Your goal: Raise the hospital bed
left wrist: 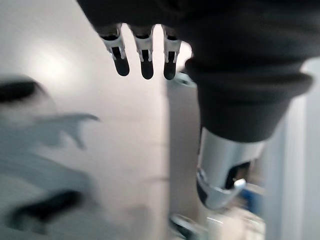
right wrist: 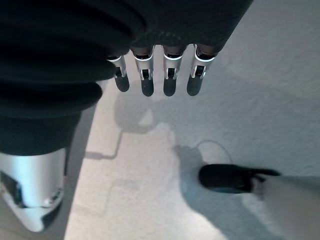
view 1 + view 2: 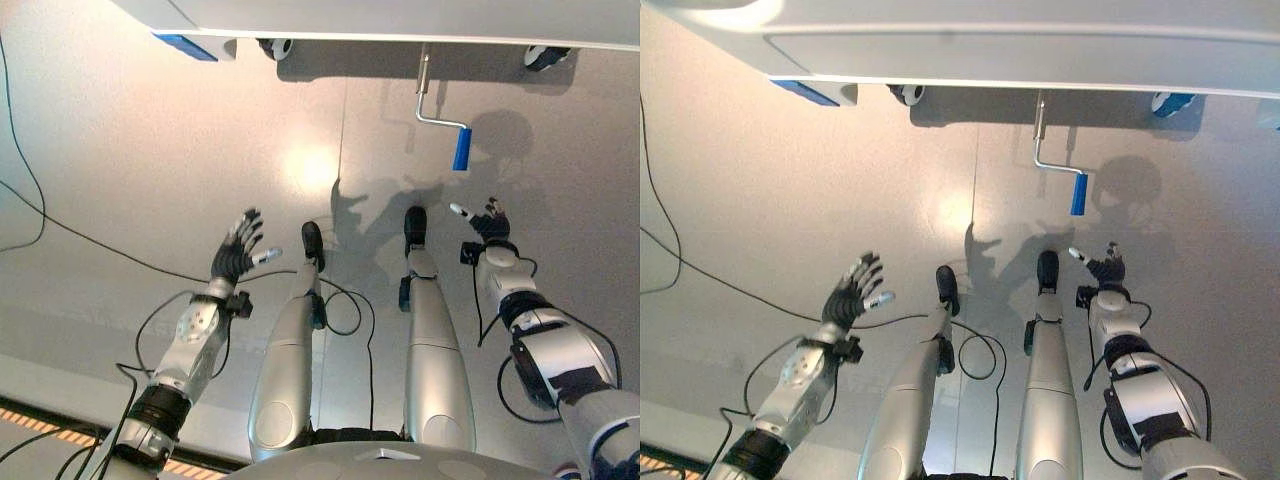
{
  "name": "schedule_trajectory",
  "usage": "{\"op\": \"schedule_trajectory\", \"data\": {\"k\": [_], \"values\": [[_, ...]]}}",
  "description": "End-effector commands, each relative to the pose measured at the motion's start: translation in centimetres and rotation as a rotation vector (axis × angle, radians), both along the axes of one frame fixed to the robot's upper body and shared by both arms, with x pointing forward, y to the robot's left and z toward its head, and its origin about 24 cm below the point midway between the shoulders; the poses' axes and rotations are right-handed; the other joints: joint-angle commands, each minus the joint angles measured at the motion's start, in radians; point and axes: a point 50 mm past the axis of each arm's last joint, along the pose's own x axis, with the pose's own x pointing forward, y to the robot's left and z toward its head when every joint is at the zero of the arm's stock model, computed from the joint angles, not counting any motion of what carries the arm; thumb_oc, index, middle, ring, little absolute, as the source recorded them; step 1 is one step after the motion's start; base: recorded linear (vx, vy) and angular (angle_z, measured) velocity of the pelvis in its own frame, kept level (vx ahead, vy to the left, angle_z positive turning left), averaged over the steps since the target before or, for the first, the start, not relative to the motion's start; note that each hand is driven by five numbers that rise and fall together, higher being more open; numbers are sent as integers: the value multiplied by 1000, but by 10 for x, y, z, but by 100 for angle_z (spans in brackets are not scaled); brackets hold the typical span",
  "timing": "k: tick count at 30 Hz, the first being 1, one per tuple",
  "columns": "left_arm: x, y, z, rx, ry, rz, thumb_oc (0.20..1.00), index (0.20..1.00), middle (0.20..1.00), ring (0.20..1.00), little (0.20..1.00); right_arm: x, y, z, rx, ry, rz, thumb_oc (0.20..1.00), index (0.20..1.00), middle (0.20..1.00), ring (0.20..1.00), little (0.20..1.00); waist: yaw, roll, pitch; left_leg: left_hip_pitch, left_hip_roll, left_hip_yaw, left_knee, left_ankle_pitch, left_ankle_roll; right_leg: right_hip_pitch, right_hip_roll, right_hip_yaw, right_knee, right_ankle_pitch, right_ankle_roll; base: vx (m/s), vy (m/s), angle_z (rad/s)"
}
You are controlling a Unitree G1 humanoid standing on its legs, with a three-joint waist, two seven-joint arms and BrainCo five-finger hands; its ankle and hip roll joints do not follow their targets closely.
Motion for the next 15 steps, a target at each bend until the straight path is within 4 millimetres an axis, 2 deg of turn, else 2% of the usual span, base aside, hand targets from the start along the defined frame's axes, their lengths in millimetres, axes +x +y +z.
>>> {"op": "schedule_trajectory", "data": {"k": [1, 4, 6, 8, 9, 12, 13, 15], "values": [[-13, 9, -15, 121, 64, -8, 1000, 1000, 1000, 1000, 1000, -27, -16, -19, -11, 48, -31, 1000, 1000, 1000, 1000, 1000, -20, -4, -13, 22, -33, -28, 82, -68, 7, 110, 32, -71, -48, -35, 31, 26, -5, 24], [-38, 19, -49, 214, 255, 2, 1000, 1000, 1000, 1000, 1000, -61, -21, -47, 14, 148, -57, 1000, 1000, 1000, 1000, 1000, -30, -16, -38, 79, -32, -32, 76, -80, 7, 177, 32, -79, -62, -41, 36, 85, 4, 13], [-50, 23, -61, 244, 334, 2, 1000, 1000, 1000, 1000, 1000, -76, -24, -58, 17, 197, -59, 1000, 1000, 1000, 1000, 1000, -33, -26, -64, 107, -29, -33, 65, -81, 7, 215, 32, -84, -81, -36, 39, 97, -8, -1], [-57, 25, -66, 252, 370, 0, 1000, 1000, 1000, 1000, 1000, -93, -25, -69, 18, 248, -50, 1000, 1000, 1000, 1000, 1000, -37, -36, -89, 140, -27, -36, 54, -83, 5, 252, 32, -91, -94, -37, 43, 126, -17, 3], [-66, 26, -74, 255, 425, -2, 1000, 1000, 1000, 1000, 1000, -109, -23, -80, 23, 306, -34, 1000, 1000, 1000, 1000, 1000, -39, -49, -121, 180, -24, -41, 40, -84, 3, 301, 33, -100, -113, -37, 46, 115, -12, 8], [-66, 26, -74, 255, 425, -2, 1000, 1000, 1000, 1000, 1000, -109, -23, -80, 23, 306, -34, 1000, 1000, 1000, 1000, 1000, -39, -49, -119, 184, -24, -42, 38, -84, 3, 305, 33, -100, -115, -37, 46, 62, -10, 6], [-69, 24, -78, 256, 445, -20, 1000, 1000, 1000, 1000, 1000, -128, -20, -92, 17, 386, 7, 1000, 1000, 1000, 1000, 1000, -41, -64, -165, 240, -17, -49, 20, -84, 0, 370, 31, -115, -144, -35, 50, 132, -31, -1], [-73, 24, -81, 248, 474, -12, 1000, 1000, 1000, 1000, 1000, -136, -17, -99, 15, 442, 32, 1000, 1000, 1000, 1000, 1000, -36, -72, -199, 278, -15, -52, 6, -82, -2, 419, 31, -124, -176, -30, 53, 107, -23, 9]]}}
